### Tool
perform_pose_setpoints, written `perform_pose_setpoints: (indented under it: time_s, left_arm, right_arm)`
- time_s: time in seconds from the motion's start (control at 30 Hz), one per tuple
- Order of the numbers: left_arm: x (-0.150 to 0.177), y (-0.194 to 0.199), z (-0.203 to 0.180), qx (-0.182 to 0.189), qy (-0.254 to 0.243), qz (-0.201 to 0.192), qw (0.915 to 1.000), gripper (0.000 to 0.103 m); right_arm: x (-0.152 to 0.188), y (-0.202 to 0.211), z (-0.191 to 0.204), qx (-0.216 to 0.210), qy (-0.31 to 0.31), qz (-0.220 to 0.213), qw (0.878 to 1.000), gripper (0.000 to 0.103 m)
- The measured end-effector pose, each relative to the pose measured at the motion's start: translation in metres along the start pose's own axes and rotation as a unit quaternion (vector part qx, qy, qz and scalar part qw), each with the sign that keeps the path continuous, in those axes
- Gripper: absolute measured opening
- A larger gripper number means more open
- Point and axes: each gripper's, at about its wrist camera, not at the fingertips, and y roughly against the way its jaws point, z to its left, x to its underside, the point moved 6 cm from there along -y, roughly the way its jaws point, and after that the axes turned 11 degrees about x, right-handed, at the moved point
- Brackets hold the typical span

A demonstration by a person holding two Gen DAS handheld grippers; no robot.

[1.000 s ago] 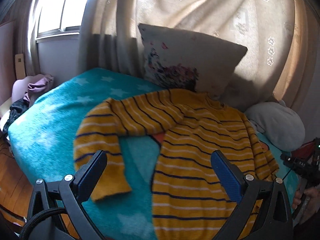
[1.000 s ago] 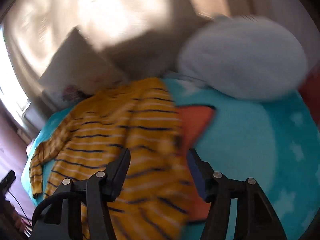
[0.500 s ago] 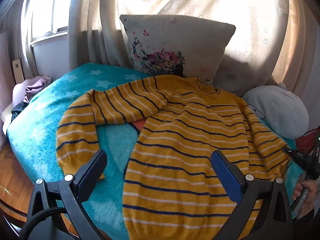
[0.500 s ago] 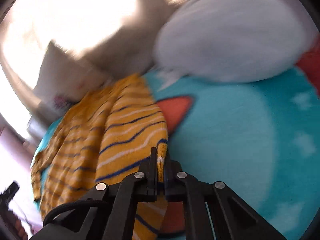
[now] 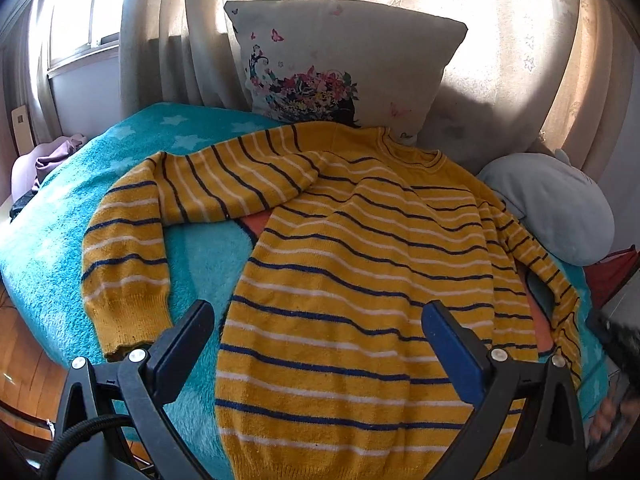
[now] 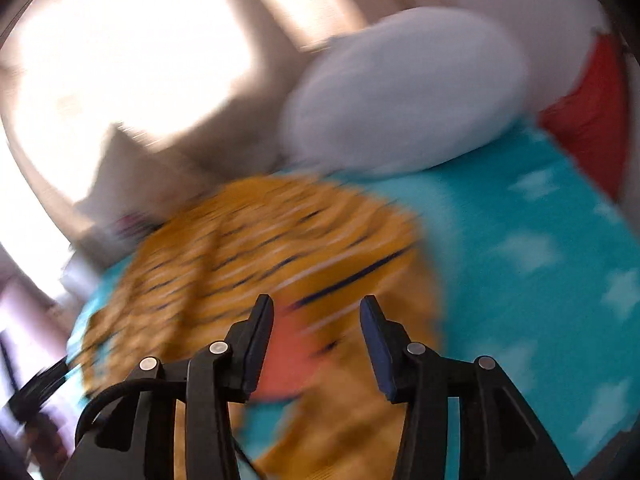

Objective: Fold small clothes

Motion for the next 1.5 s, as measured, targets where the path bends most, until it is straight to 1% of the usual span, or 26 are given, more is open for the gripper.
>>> perform_pose_setpoints:
  time_s: [0.07, 0.1, 0.17, 0.23, 0.27, 0.33, 0.4, 0.47, 0.53, 0.57, 0.6, 0.67, 0.8, 0.87, 0.93, 1.0, 1.1, 1.13, 1.2, 1.23, 1.27, 1.3, 1.33, 1.37, 1.4, 1.5]
  left_arm:
    - [0.002, -0.002, 0.005, -0.006, 0.002, 0.001, 1.0, 0.103]
    - [0.004, -0.002, 0.009, -0.009, 0.003, 0.004, 0.9999, 0.103]
    - [0.011, -0.001, 0.019, -0.02, 0.006, 0.011, 0.9997, 0.103]
    - [0.017, 0.004, 0.037, -0.039, 0.013, 0.013, 0.9991, 0.103]
    - [0.02, 0.006, 0.043, -0.045, 0.016, 0.013, 0.9988, 0.103]
    - [0.025, 0.01, 0.058, -0.047, 0.027, 0.017, 0.9984, 0.103]
    - [0.031, 0.013, 0.069, -0.039, 0.04, 0.022, 0.9982, 0.103]
    - [0.041, 0.016, 0.078, -0.022, 0.057, 0.027, 0.9978, 0.103]
    - [0.053, 0.018, 0.081, -0.002, 0.072, 0.032, 0.9969, 0.103]
    - [0.059, 0.019, 0.081, 0.008, 0.078, 0.035, 0.9963, 0.103]
    - [0.066, 0.019, 0.081, 0.02, 0.084, 0.039, 0.9955, 0.103]
    - [0.077, 0.018, 0.078, 0.04, 0.091, 0.048, 0.9939, 0.103]
    - [0.089, 0.018, 0.059, 0.076, 0.069, 0.054, 0.9932, 0.103]
    - [0.09, 0.02, 0.049, 0.107, 0.063, 0.051, 0.9909, 0.102]
    - [0.092, 0.022, 0.038, 0.153, 0.066, 0.054, 0.9846, 0.099]
    - [0.093, 0.022, 0.034, 0.167, 0.068, 0.052, 0.9822, 0.099]
    - [0.092, 0.021, 0.031, 0.166, 0.061, 0.044, 0.9833, 0.096]
    - [0.091, 0.022, 0.031, 0.161, 0.06, 0.04, 0.9844, 0.09]
    - [0.09, 0.019, 0.031, 0.149, 0.057, 0.04, 0.9863, 0.073]
    - [0.09, 0.018, 0.032, 0.139, 0.056, 0.044, 0.9877, 0.05]
    - [0.089, 0.015, 0.034, 0.134, 0.058, 0.049, 0.9881, 0.026]
    - [0.09, 0.013, 0.036, 0.132, 0.064, 0.059, 0.9874, 0.017]
    - [0.091, 0.013, 0.039, 0.137, 0.071, 0.065, 0.986, 0.014]
    - [0.093, 0.015, 0.042, 0.139, 0.075, 0.064, 0.9855, 0.012]
    - [0.092, 0.016, 0.043, 0.138, 0.076, 0.064, 0.9855, 0.012]
    - [0.091, 0.022, 0.042, 0.132, 0.072, 0.057, 0.9871, 0.011]
  right_arm:
    - [0.023, -0.005, 0.027, -0.023, 0.027, 0.025, 0.999, 0.056]
    - [0.036, -0.011, 0.037, -0.02, 0.037, 0.045, 0.998, 0.056]
    - [0.054, -0.02, 0.048, 0.0, 0.059, 0.066, 0.996, 0.056]
    - [0.066, -0.026, 0.051, 0.026, 0.081, 0.067, 0.994, 0.056]
    - [0.07, -0.026, 0.052, 0.03, 0.085, 0.069, 0.994, 0.056]
    - [0.077, -0.024, 0.051, 0.023, 0.081, 0.071, 0.994, 0.056]
    - [0.084, -0.025, 0.05, 0.019, 0.081, 0.078, 0.994, 0.056]
    - [0.091, -0.025, 0.049, 0.02, 0.086, 0.082, 0.993, 0.056]
    - [0.099, -0.02, 0.053, 0.023, 0.098, 0.071, 0.992, 0.057]
    - [0.102, -0.016, 0.054, 0.024, 0.102, 0.067, 0.992, 0.059]
    - [0.107, -0.011, 0.057, 0.018, 0.106, 0.064, 0.992, 0.06]
    - [0.114, -0.006, 0.06, 0.002, 0.107, 0.065, 0.992, 0.06]
    - [0.124, 0.004, 0.062, -0.035, 0.097, 0.067, 0.992, 0.06]
    - [0.128, 0.006, 0.063, -0.062, 0.079, 0.071, 0.992, 0.06]
    - [0.132, 0.007, 0.063, -0.088, 0.057, 0.076, 0.992, 0.06]
    - [0.134, 0.007, 0.066, -0.106, 0.041, 0.077, 0.99, 0.061]
    - [0.134, 0.003, 0.075, -0.132, 0.026, 0.078, 0.988, 0.061]
    - [0.133, 0.0, 0.078, -0.139, 0.023, 0.08, 0.987, 0.061]
    - [0.132, -0.006, 0.088, -0.145, 0.023, 0.079, 0.986, 0.059]
    - [0.131, -0.011, 0.093, -0.141, 0.027, 0.08, 0.986, 0.056]
    - [0.13, -0.015, 0.095, -0.135, 0.031, 0.082, 0.987, 0.045]
    - [0.13, -0.021, 0.098, -0.125, 0.033, 0.086, 0.988, 0.032]
    - [0.13, -0.024, 0.099, -0.12, 0.035, 0.088, 0.988, 0.026]
    - [0.129, -0.026, 0.1, -0.115, 0.036, 0.091, 0.989, 0.017]
    - [0.129, -0.026, 0.099, -0.117, 0.039, 0.092, 0.988, 0.012]
    - [0.129, -0.018, 0.097, -0.118, 0.039, 0.089, 0.988, 0.009]
